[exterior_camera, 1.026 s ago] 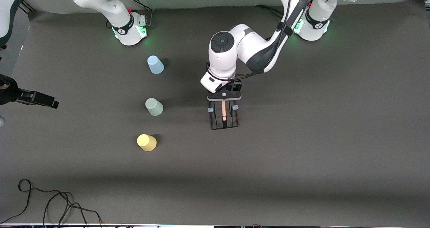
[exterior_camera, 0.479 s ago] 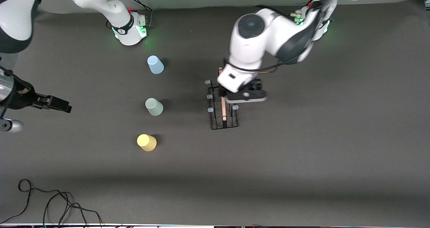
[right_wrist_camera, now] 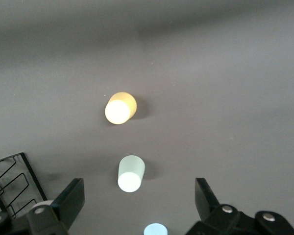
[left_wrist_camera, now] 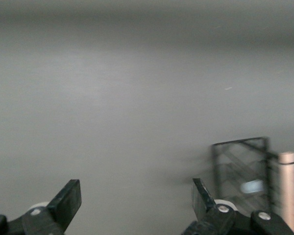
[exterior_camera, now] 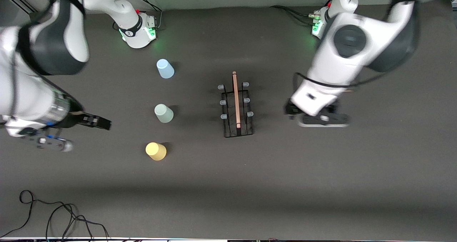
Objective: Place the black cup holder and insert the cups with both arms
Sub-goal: 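Release the holder and raise the left gripper while the right gripper reaches, then grasp the pale green cup with the right gripper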
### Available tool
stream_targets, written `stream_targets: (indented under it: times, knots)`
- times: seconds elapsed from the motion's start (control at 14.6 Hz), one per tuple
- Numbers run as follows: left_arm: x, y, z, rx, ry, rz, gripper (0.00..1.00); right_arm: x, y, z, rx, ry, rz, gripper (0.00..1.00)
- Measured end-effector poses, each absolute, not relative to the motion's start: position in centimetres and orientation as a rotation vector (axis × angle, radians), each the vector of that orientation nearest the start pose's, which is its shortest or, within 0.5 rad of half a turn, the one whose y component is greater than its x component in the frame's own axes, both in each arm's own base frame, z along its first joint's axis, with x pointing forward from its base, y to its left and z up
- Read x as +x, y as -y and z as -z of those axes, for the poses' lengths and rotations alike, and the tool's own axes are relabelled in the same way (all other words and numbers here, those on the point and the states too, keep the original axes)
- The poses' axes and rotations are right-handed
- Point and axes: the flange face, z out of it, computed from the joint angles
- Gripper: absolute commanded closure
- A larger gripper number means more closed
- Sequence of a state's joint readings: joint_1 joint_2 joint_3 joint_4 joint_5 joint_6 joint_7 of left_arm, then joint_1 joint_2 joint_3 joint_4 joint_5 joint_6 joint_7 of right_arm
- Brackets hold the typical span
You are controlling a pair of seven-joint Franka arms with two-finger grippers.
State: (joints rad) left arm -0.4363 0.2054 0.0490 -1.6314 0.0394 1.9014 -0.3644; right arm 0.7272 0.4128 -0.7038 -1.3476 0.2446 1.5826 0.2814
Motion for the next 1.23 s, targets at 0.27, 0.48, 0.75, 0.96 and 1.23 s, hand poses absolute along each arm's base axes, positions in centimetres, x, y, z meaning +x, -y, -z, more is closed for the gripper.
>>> stream_targets:
  times: [0.27,0.48,0.75,0.96,1.23]
  knots:
    - [59.0,12.8,-53.4,-3.093,-0.192,0.008,0.00,62.7,-15.4,-46.3,-3.163,-0.369,-0.205,0.00]
    - [58.4,7.3,-54.5,-3.090,-0.220,-0.073,0.00,61.2,-16.4,-42.3,-3.159,-0.398,-0.237,0.00]
    - [58.4,1.9,-54.6,-3.090,-0.288,-0.106,0.00,58.0,-14.9,-37.2,-3.106,-0.422,-0.177,0.00]
    - [58.1,-1.7,-55.1,-3.093,-0.315,-0.109,0.00,55.6,-15.0,-34.7,-3.091,-0.421,-0.179,0.00]
    - [57.6,-3.1,-56.5,-3.093,-0.343,-0.099,0.00,53.3,-16.9,-31.3,-3.099,-0.400,-0.087,0.00]
